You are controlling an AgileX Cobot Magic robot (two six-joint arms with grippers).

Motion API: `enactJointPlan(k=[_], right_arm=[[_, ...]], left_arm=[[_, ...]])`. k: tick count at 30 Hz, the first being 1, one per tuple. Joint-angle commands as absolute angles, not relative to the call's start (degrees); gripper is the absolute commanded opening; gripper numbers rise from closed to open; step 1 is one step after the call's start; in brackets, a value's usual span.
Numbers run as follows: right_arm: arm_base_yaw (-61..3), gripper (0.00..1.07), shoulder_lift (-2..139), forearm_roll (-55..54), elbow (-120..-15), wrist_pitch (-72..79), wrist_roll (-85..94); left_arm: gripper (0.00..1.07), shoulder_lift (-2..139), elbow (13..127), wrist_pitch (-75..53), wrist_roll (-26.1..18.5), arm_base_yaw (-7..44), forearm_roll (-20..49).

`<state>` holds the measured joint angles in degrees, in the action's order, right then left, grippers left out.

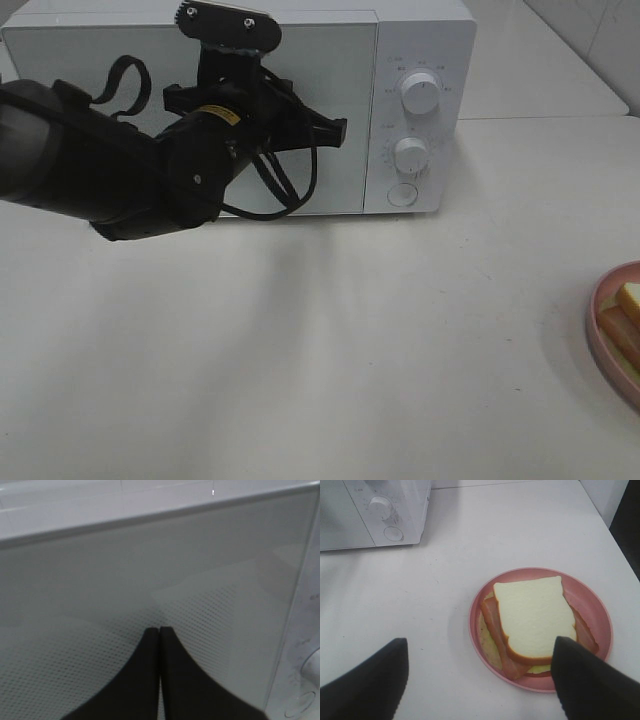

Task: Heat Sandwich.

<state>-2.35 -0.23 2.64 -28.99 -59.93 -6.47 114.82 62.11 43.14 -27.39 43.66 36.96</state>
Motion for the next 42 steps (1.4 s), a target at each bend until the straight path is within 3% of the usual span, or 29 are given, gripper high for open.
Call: enactJointPlan(k=[1, 8, 18, 21, 22, 23, 25, 26, 28, 42], right_arm=[[-2.01, 0.76, -1.72, 2.41, -28.93, -59.59, -6.30], [-2.01, 0.76, -1.72, 2.41, -28.93, -59.59, -6.30], [-2.01, 0.76, -1.72, 2.41, -28.93, -59.59, -6.30], [-2.01, 0.76, -1.72, 2.41, -28.93, -59.59, -6.30], [-2.01, 0.76, -1.72, 2.41, -28.93, -59.59, -6.30], [-2.01, 0.76, -1.72, 2.41, -28.93, -59.59, -6.30], [-2.01, 0.76, -1.72, 2.41, -28.93, -59.59, -6.30], [-2.01, 0.76, -1.72, 2.41, -28.93, -59.59, -6.30], [-2.01, 0.76, -1.72, 2.41, -28.93, -59.59, -6.30], [-2.01, 0.76, -1.72, 2.41, -28.93, -59.59, -6.30]], left_arm=[[0.00, 110.75, 58.27, 44.92, -27.50, 44.75, 38.62], [0.00, 105.94, 52.20, 39.76, -27.50, 46.35, 37.99], [0.00, 98.49, 51.22, 9.57, -27.44, 46.29, 35.18], [0.19, 96.77, 51.22, -0.92, -27.27, 45.55, 33.52], [0.19, 96.77, 51.22, -0.92, -27.27, 45.55, 33.52], [0.41, 95.97, 51.22, -5.39, -27.10, 44.23, 33.52], [0.70, 95.40, 51.22, -9.91, -26.41, 42.63, 33.69], [0.70, 95.40, 51.22, -9.91, -26.41, 42.63, 33.69], [1.02, 94.60, 51.22, -16.44, -24.01, 39.53, 33.58], [1.00, 83.14, 51.22, -45.09, -24.06, 23.95, 32.83]])
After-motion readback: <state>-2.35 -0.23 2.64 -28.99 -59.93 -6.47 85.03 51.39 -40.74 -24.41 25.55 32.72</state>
